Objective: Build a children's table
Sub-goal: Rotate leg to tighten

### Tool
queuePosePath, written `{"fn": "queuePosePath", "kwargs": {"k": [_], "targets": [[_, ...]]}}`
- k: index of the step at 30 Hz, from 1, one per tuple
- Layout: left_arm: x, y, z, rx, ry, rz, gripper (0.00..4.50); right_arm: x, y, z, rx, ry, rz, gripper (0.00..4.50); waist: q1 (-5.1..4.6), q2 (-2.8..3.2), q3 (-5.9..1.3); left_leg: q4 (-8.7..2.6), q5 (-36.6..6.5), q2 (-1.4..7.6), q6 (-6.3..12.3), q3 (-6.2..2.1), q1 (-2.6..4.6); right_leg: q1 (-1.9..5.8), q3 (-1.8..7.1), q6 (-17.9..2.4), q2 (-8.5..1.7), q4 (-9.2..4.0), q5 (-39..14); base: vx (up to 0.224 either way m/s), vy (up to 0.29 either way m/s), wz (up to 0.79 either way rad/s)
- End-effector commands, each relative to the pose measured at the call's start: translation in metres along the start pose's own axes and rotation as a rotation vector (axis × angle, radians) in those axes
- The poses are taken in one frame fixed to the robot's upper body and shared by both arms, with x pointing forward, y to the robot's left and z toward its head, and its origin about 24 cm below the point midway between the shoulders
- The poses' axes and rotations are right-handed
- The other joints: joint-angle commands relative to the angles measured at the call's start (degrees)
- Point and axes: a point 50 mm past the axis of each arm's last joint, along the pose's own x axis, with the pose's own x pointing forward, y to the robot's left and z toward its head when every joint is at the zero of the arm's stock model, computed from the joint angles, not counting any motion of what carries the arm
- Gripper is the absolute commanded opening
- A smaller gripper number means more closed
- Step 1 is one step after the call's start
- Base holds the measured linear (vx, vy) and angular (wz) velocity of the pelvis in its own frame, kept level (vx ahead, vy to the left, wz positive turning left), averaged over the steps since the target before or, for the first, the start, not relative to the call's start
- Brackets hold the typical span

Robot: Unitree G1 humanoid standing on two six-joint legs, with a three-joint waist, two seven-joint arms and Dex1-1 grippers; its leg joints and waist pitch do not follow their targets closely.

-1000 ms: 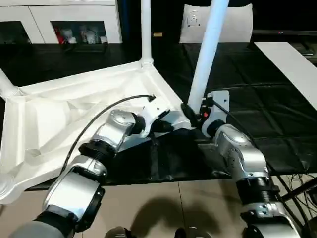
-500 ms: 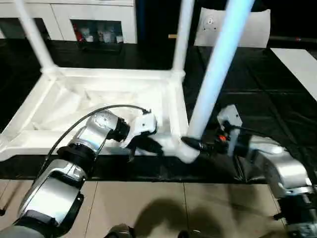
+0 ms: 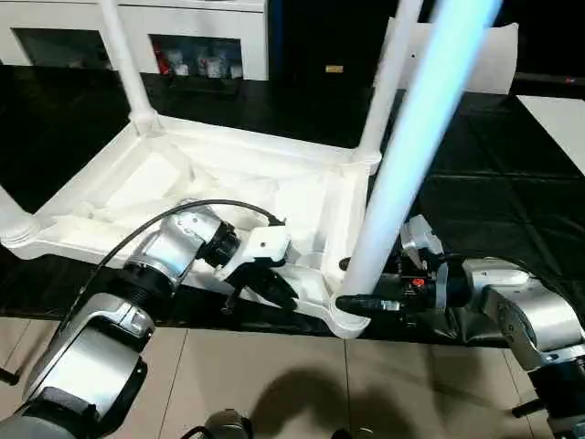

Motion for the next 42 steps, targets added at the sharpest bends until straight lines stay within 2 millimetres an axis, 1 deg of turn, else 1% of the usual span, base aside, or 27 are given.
{"fn": "queuePosePath", "kwargs": {"k": [1,3,6,14,15,16,17,19,20,21,22,23,24,25,26,27,28,29,30,31,32,34,35,37,39,41,42], "targets": [[0.004,0.000,0.012,0.063,-0.008,-0.053,0.00,0.002,0.001,0.005,-0.011,-0.001,0.020,3.21,-0.50,-0.31,-4.40,-3.97,-11.51,2.55,2.71,-0.57,1.22,3.10,2.80,-11.59,-4.75,-4.43,-14.79,0.000,0.000,0.00],[0.003,-0.001,0.011,0.059,-0.005,-0.051,0.00,0.003,0.002,0.004,-0.008,-0.006,0.022,2.90,-0.46,-0.42,-4.39,-3.98,-11.37,2.56,2.62,-0.58,1.24,3.08,2.79,-11.34,-4.79,-4.46,-15.36,0.000,0.000,0.00],[0.002,-0.001,0.010,0.057,-0.003,-0.047,0.00,0.004,0.002,0.004,-0.001,-0.014,0.022,2.66,-0.47,-0.46,-4.37,-4.00,-11.42,2.55,2.61,-0.59,1.20,3.06,2.76,-11.10,-4.78,-4.48,-15.73,0.000,0.000,0.00],[-0.001,0.006,0.013,0.006,-0.059,0.028,0.00,0.010,0.001,0.004,0.049,-0.090,-0.067,2.20,-0.81,-0.48,-4.22,-4.19,-12.21,2.42,1.78,-0.68,1.19,2.97,2.75,-10.04,-4.85,-4.81,-18.50,0.000,0.000,0.00],[0.000,0.009,0.013,-0.003,-0.066,0.079,0.00,0.013,-0.002,0.004,0.049,-0.115,-0.142,2.20,-0.96,-0.27,-4.12,-4.27,-12.98,2.41,1.37,-0.74,1.29,2.82,2.75,-9.76,-4.82,-4.99,-19.46,0.000,0.000,0.00],[0.000,0.009,0.013,-0.003,-0.066,0.079,0.00,0.013,-0.002,0.004,0.049,-0.115,-0.142,2.15,-1.06,-0.31,-4.07,-4.28,-13.39,2.41,1.10,-0.75,1.36,2.72,2.79,-9.66,-4.78,-5.03,-19.84,0.000,0.000,0.00],[0.000,0.013,0.013,-0.019,-0.065,0.126,0.00,0.015,-0.006,0.003,0.060,-0.132,-0.210,2.12,-1.17,-0.28,-4.09,-4.36,-14.01,2.36,0.82,-0.79,1.49,2.76,2.75,-9.57,-4.80,-5.11,-20.71,0.000,0.000,0.00],[0.002,0.022,0.012,-0.086,-0.085,0.246,0.00,0.021,-0.018,0.002,0.092,-0.168,-0.385,2.09,-2.11,-0.12,-3.83,-4.49,-15.87,2.08,-0.49,-0.89,1.39,2.58,2.66,-9.09,-4.81,-5.36,-23.45,0.000,0.000,0.00],[0.005,0.030,0.014,-0.143,-0.121,0.342,0.00,0.026,-0.028,0.000,0.136,-0.193,-0.528,2.08,-2.37,-0.34,-3.84,-4.49,-16.04,1.98,-0.84,-0.97,1.37,2.65,2.56,-8.70,-4.83,-5.51,-24.55,0.000,0.000,0.00],[0.006,0.032,0.016,-0.164,-0.135,0.370,0.00,0.028,-0.031,0.000,0.153,-0.200,-0.575,2.07,-2.79,-0.33,-3.80,-4.56,-16.69,1.87,-1.50,-1.12,1.55,2.49,2.43,-8.20,-4.92,-5.73,-26.79,0.000,0.000,0.00],[0.007,0.034,0.016,-0.179,-0.143,0.387,0.00,0.029,-0.034,-0.001,0.166,-0.205,-0.609,2.07,-3.12,-0.46,-3.86,-4.60,-16.54,1.80,-1.51,-1.22,1.33,2.84,2.35,-7.78,-4.91,-5.72,-27.15,0.000,0.000,0.00],[0.007,0.034,0.016,-0.179,-0.143,0.387,0.00,0.029,-0.034,-0.001,0.166,-0.205,-0.609,2.07,-3.38,-0.37,-3.90,-4.66,-16.07,1.83,-1.36,-1.30,1.10,2.95,2.39,-7.72,-4.98,-5.65,-26.74,0.000,0.000,0.00],[0.008,0.037,0.018,-0.197,-0.151,0.426,0.00,0.032,-0.038,-0.001,0.186,-0.218,-0.665,2.06,-3.97,-0.44,-3.94,-4.66,-14.73,1.69,-0.55,-1.25,0.59,3.37,2.42,-7.65,-4.70,-5.47,-23.69,0.000,0.000,0.00],[0.010,0.043,0.019,-0.236,-0.160,0.505,0.00,0.036,-0.045,0.001,0.216,-0.227,-0.747,2.06,-4.23,-0.36,-4.03,-4.53,-14.58,1.65,-0.47,-1.08,0.81,3.01,2.49,-8.13,-4.64,-5.42,-22.58,0.000,0.000,0.00],[0.010,0.046,0.020,-0.254,-0.164,0.542,0.00,0.038,-0.048,0.001,0.230,-0.230,-0.782,2.06,-4.89,-0.34,-4.27,-4.32,-14.13,1.45,-0.46,-1.10,0.76,3.17,2.47,-9.29,-4.67,-5.24,-20.66,0.000,0.000,0.00],[0.011,0.055,0.022,-0.317,-0.182,0.677,0.00,0.044,-0.057,0.004,0.277,-0.234,-0.884,2.06,-5.03,-0.34,-4.42,-4.16,-13.18,1.37,-0.52,-1.01,0.77,3.23,2.48,-9.80,-4.58,-5.07,-19.12,0.000,0.000,0.00],[0.011,0.055,0.022,-0.318,-0.182,0.680,0.00,0.044,-0.057,0.004,0.277,-0.234,-0.886,2.06,-5.39,-0.31,-4.45,-4.03,-12.23,1.23,-0.10,-0.90,0.80,3.16,2.48,-10.62,-4.40,-5.01,-17.24,0.000,0.000,0.00],[0.012,0.057,0.023,-0.336,-0.187,0.710,0.00,0.046,-0.059,0.005,0.282,-0.227,-0.916,2.06,-5.27,-0.39,-4.57,-3.85,-10.85,1.22,0.71,-0.73,0.79,3.34,2.57,-11.11,-4.31,-4.90,-14.70,0.000,0.000,0.00],[0.014,0.063,0.028,-0.362,-0.202,0.782,0.00,0.050,-0.066,0.008,0.317,-0.245,-1.004,2.06,-5.39,-0.07,-4.70,-3.76,-9.21,1.18,1.27,-0.69,0.53,3.45,2.58,-11.79,-4.31,-4.61,-11.95,0.000,0.000,0.00],[0.014,0.063,0.028,-0.363,-0.203,0.785,0.00,0.051,-0.066,0.009,0.315,-0.246,-1.006,2.06,-5.42,-0.13,-4.93,-3.69,-8.15,1.19,1.48,-0.73,0.45,3.57,2.56,-12.07,-4.28,-4.40,-10.23,0.000,0.000,0.00],[0.015,0.066,0.032,-0.378,-0.215,0.820,0.00,0.053,-0.069,0.013,0.289,-0.250,-1.043,2.61,-5.40,-0.33,-5.08,-3.54,-6.12,1.19,2.36,-0.64,0.32,3.72,2.56,-12.87,-4.12,-3.92,-6.12,0.000,0.000,0.00],[0.017,0.067,0.035,-0.376,-0.215,0.827,0.00,0.058,-0.069,0.017,0.263,-0.261,-1.039,2.75,-5.41,-0.24,-4.99,-3.49,-5.66,1.16,3.76,-0.53,0.37,3.78,2.54,-13.80,-4.16,-3.94,-3.64,0.000,0.000,0.00],[0.017,0.067,0.035,-0.375,-0.215,0.826,0.00,0.058,-0.069,0.017,0.261,-0.263,-1.038,2.75,-5.40,-0.26,-4.95,-3.48,-5.66,1.12,4.61,-0.53,0.27,4.00,2.51,-14.10,-4.15,-3.89,-3.01,0.000,0.000,0.00],[0.019,0.065,0.034,-0.341,-0.196,0.801,0.00,0.058,-0.068,0.019,0.245,-0.281,-1.017,3.10,-5.52,-0.26,-4.97,-3.51,-5.54,1.23,5.30,-0.56,0.33,4.06,2.45,-14.22,-4.12,-3.88,-2.81,0.000,0.000,0.00],[0.018,0.065,0.034,-0.328,-0.196,0.792,0.00,0.057,-0.067,0.020,0.233,-0.287,-1.004,3.18,-5.49,-0.02,-4.79,-3.60,-6.52,1.34,5.36,-0.54,0.48,3.95,2.46,-14.34,-4.12,-4.05,-3.92,0.000,0.000,0.00],[0.017,0.063,0.033,-0.295,-0.188,0.771,0.00,0.053,-0.066,0.021,0.210,-0.295,-0.983,3.22,-5.51,-0.18,-4.65,-3.73,-8.16,1.46,4.89,-0.53,0.64,3.90,2.50,-13.97,-4.15,-4.36,-6.14,0.000,0.000,0.00],[0.016,0.061,0.031,-0.278,-0.181,0.747,0.00,0.050,-0.064,0.021,0.187,-0.300,-0.955,3.43,-5.41,-0.10,-4.57,-3.75,-8.65,1.44,4.74,-0.47,0.67,3.88,2.57,-13.64,-4.14,-4.45,-6.77,0.000,0.000,0.00]]}}
